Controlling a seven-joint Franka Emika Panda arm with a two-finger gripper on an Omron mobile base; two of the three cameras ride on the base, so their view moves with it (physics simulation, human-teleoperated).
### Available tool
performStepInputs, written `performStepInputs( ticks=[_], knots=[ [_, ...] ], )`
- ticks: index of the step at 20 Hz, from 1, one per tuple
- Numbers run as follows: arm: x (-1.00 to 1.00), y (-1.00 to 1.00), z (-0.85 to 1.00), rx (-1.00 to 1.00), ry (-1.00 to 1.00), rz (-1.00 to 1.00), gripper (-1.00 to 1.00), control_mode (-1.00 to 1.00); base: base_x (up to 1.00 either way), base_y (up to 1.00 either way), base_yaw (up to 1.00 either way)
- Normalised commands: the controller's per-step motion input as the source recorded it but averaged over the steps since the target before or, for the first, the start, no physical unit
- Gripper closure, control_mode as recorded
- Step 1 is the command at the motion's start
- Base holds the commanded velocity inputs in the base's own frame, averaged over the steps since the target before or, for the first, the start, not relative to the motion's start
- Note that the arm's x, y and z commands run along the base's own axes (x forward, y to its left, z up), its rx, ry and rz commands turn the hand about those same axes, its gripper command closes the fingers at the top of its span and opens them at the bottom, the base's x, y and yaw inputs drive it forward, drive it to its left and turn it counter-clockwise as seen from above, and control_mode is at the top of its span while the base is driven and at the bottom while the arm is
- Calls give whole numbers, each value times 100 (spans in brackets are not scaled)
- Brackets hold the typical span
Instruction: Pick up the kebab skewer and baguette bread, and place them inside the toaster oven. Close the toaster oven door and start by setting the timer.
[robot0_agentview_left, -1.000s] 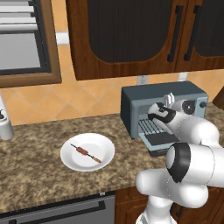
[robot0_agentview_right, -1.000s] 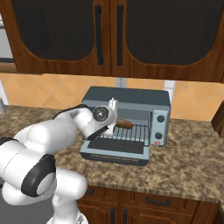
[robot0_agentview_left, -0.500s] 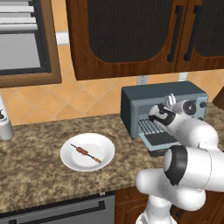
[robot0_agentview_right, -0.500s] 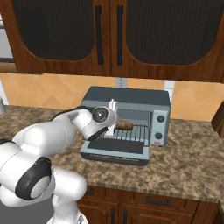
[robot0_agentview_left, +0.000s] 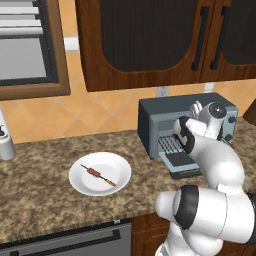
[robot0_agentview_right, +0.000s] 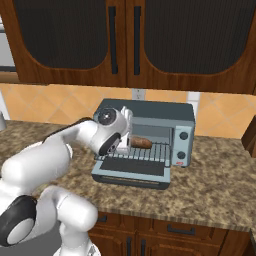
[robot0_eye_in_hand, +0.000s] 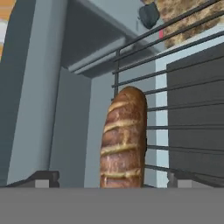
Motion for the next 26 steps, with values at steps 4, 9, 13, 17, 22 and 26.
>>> performStepInputs(
  ticks=[4,9,13,17,22,26],
  knots=[
    [-79,18,44,-13,21,26,-100,-100,0,0,0],
    [-87,44,13,-9,25,50,-100,-100,0,0,0],
    [-45,86,0,-1,32,73,-100,-100,0,0,0],
    [-14,99,0,-4,31,68,-100,-100,0,0,0],
    [-17,100,-3,-21,20,47,-100,-100,0,0,0],
    [-3,100,-2,-21,12,31,-100,-100,0,0,0]
  ],
)
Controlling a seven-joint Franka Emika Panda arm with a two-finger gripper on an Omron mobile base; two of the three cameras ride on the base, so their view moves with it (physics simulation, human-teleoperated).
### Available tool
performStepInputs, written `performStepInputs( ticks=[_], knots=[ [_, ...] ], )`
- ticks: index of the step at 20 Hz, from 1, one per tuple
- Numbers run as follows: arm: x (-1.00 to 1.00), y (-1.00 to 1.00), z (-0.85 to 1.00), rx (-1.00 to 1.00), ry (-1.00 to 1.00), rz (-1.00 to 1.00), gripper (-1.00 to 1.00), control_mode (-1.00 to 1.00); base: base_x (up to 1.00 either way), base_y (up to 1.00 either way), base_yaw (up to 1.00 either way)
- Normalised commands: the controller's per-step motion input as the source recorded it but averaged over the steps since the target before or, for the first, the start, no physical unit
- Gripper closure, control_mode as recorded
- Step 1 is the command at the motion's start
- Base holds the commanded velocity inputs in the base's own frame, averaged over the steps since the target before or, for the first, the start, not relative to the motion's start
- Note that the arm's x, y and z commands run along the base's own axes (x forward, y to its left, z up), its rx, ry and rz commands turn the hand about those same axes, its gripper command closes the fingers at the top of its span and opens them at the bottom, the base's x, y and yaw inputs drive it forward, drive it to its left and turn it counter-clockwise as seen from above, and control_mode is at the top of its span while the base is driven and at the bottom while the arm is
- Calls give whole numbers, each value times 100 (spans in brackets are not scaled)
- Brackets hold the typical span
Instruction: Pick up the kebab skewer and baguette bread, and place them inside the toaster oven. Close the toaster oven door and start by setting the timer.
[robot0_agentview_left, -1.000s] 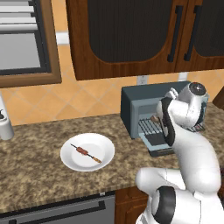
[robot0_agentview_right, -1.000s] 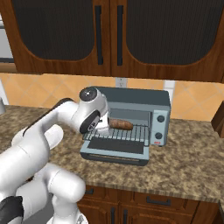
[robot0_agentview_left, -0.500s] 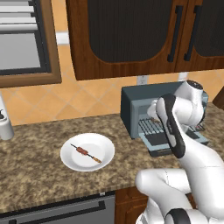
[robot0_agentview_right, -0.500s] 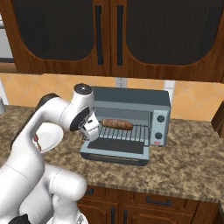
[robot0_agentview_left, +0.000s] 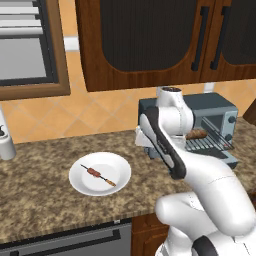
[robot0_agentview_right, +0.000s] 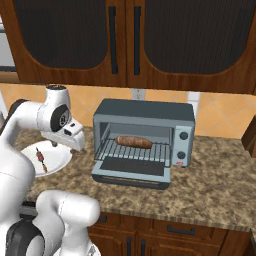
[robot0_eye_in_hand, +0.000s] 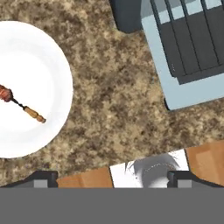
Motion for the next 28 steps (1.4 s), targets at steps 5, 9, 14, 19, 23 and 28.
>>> performStepInputs(
  ticks=[5,9,14,19,23,28],
  knots=[
    [6,79,-16,-14,9,20,-100,-100,0,0,0],
    [39,54,-21,-3,1,24,-100,-100,0,0,0],
    [37,41,-22,0,1,22,-100,-100,0,0,0],
    [35,51,-36,0,0,15,-100,-100,0,0,0],
    [24,38,-34,0,0,11,-100,-100,0,0,0],
    [28,34,-35,0,1,18,-100,-100,0,0,0]
  ],
)
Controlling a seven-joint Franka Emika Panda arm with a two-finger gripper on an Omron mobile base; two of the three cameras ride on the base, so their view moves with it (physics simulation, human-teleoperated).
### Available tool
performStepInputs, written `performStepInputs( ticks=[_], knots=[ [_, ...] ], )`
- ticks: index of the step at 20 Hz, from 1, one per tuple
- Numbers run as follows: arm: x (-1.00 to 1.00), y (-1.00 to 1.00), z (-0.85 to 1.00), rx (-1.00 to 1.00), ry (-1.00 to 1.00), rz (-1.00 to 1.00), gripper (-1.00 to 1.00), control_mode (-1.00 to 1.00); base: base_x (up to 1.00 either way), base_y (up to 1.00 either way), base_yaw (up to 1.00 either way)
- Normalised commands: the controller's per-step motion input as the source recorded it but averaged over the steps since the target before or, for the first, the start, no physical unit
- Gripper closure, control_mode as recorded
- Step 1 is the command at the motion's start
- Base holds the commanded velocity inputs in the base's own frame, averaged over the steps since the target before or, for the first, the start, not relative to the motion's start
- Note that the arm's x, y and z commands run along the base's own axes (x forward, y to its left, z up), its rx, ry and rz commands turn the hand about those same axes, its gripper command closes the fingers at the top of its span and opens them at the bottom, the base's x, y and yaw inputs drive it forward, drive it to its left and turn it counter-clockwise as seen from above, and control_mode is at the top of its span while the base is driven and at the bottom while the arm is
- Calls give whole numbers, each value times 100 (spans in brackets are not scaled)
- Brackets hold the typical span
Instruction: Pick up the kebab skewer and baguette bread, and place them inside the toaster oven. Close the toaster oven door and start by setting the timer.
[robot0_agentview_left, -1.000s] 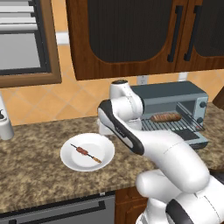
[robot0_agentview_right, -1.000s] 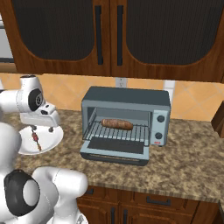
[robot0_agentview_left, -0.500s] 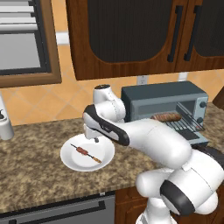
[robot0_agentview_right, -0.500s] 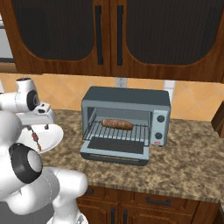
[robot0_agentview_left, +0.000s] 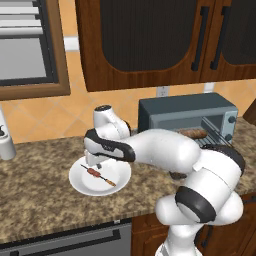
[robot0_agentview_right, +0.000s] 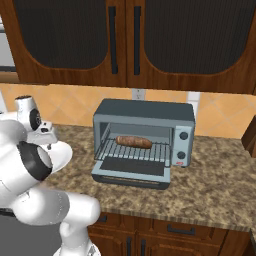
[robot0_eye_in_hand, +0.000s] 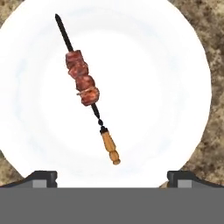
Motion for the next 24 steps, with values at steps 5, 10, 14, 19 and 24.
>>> performStepInputs(
  ticks=[5,10,14,19,24],
  knots=[
    [9,19,-33,0,11,37,-100,-100,0,0,0],
    [0,29,-27,0,17,25,-100,-100,0,0,0],
    [0,36,-20,0,13,10,-100,-100,0,0,0],
    [18,10,-13,0,0,0,-100,-100,0,0,0],
    [30,0,-20,0,0,0,-100,-100,0,0,0]
  ],
)
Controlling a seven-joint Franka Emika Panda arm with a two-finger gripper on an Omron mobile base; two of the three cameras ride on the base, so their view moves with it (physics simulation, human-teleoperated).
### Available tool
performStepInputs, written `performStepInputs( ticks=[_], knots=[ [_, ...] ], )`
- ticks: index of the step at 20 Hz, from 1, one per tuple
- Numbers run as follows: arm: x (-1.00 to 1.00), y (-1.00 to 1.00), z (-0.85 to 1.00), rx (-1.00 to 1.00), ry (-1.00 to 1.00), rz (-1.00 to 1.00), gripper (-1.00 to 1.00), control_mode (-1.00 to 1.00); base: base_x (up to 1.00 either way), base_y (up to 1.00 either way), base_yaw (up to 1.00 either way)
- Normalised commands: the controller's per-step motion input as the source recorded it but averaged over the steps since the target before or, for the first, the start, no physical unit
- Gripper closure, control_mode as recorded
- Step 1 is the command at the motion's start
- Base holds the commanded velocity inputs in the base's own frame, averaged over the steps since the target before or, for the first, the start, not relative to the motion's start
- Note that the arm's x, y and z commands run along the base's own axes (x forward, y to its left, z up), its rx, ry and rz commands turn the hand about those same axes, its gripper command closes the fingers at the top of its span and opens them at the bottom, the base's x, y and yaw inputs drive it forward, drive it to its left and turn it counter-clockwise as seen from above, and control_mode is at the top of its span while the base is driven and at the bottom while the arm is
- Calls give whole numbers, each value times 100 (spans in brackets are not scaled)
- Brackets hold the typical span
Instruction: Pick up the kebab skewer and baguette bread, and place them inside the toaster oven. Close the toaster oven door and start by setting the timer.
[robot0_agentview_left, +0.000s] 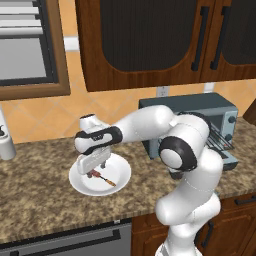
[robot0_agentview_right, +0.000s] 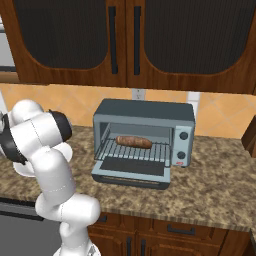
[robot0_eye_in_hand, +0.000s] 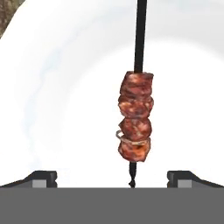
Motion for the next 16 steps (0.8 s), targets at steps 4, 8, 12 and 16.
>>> performStepInputs(
  ticks=[4,8,12,16],
  knots=[
    [4,0,-33,0,0,1,-100,-100,0,0,0],
    [17,0,-19,0,-1,0,-100,-100,0,0,0],
    [29,1,-12,0,-1,0,-100,-100,0,0,0],
    [9,0,-17,0,0,0,-100,-100,0,0,0]
  ],
)
